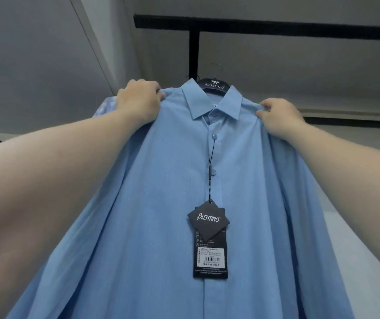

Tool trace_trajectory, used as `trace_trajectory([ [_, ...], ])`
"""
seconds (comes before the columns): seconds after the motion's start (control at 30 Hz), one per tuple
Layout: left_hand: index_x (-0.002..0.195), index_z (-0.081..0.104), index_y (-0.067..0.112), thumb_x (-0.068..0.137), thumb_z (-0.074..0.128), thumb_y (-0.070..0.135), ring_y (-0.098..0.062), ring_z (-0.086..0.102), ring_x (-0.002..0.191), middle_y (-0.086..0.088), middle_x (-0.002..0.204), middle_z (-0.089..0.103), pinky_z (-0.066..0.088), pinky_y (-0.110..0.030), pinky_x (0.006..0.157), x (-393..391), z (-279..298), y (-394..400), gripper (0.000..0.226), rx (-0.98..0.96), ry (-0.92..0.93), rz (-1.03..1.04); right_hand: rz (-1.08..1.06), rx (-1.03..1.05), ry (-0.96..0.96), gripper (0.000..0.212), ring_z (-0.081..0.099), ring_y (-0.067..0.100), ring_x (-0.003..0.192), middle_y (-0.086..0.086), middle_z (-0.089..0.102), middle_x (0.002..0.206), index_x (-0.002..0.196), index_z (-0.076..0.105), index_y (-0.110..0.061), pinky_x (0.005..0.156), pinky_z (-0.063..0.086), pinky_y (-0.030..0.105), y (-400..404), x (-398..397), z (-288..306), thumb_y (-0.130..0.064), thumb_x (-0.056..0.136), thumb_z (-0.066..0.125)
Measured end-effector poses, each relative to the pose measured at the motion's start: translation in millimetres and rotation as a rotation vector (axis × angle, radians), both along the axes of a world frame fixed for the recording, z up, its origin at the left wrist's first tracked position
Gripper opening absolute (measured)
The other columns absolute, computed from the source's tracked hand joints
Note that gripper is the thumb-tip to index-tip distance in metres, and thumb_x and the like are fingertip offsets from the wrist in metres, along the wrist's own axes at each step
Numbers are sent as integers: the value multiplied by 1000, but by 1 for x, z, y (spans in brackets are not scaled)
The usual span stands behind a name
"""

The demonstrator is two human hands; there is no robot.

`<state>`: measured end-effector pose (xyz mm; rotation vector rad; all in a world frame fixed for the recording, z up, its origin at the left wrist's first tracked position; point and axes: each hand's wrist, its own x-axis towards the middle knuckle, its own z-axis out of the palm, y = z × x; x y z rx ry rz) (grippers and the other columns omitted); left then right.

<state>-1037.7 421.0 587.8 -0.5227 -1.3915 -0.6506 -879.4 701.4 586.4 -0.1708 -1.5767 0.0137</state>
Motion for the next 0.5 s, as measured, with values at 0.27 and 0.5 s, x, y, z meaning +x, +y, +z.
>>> trace_trajectory([
  [0.27,106,68,19,100,43,36,-33,55,107,-7,112,68,45,-47,87,-1,33,-10,31,20,-42,-49,-2,19,11,32,56,30,116,6,64,129,122,64,-22,87,42,35,-15,-4,39,-29,94,52],
  [0.5,106,70,19,99,47,37,-33,57,107,-7,113,69,46,-44,85,-9,41,-19,30,20,-55,-49,25,30,7,33,56,31,119,6,63,130,123,65,-21,96,44,37,-22,-14,49,-28,93,54],
])
